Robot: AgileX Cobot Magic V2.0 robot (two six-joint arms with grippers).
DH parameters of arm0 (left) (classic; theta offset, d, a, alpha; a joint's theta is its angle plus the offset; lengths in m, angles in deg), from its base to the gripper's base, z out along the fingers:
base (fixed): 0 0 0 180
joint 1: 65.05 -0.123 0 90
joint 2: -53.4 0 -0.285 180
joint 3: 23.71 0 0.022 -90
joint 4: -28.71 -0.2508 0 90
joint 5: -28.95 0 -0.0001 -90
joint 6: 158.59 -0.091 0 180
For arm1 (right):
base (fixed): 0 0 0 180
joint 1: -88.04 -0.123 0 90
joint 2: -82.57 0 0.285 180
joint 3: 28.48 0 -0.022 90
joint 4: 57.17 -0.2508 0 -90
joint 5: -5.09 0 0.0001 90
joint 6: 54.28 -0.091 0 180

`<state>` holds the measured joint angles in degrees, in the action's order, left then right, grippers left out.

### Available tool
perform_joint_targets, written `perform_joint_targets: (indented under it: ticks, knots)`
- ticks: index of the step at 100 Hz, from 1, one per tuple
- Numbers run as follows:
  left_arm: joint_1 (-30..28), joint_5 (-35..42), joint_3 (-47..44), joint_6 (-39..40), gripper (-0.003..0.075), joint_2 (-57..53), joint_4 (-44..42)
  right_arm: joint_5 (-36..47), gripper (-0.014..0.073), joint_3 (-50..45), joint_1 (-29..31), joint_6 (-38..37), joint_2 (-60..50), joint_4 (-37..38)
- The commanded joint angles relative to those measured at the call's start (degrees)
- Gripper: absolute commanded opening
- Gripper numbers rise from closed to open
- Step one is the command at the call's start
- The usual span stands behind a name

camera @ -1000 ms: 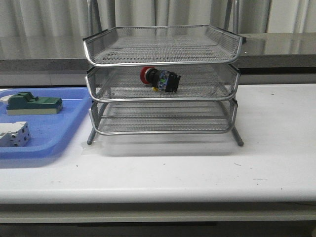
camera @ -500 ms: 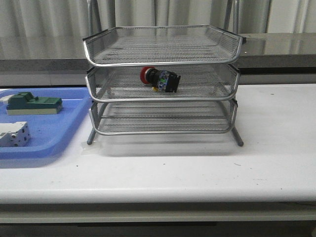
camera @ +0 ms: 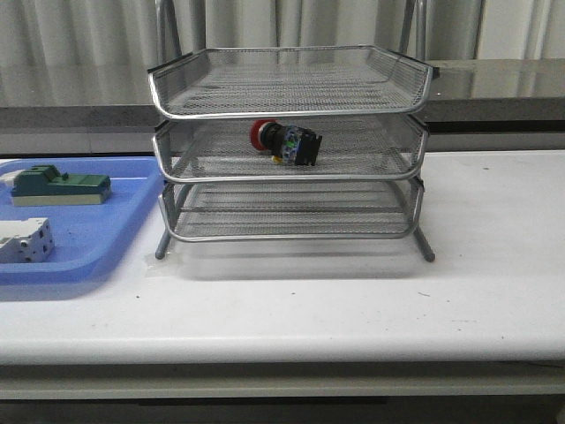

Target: Place button on rack with both arms

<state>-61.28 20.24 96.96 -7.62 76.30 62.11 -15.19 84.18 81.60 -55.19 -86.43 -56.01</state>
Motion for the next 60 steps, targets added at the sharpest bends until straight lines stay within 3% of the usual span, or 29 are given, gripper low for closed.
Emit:
perform_joint_targets:
  ticks: [1,32,60]
  knots:
    - [-0.05,4.00,1.76,0.56,-0.0020,0.49,0.47,8.03,-0.0057,-1.87,0.39,0.52,-1.96,0.91]
    - [-0.05,4.00,1.76,0.56,-0.0020,0.49,0.47,17.92,-0.0057,-11.19,0.39,0.47,-4.75,0.85]
    - [-0.05,4.00,1.76,0.56,-0.0020,0.49,0.47,17.78,-0.0057,-11.46,0.39,0.47,-4.75,0.85]
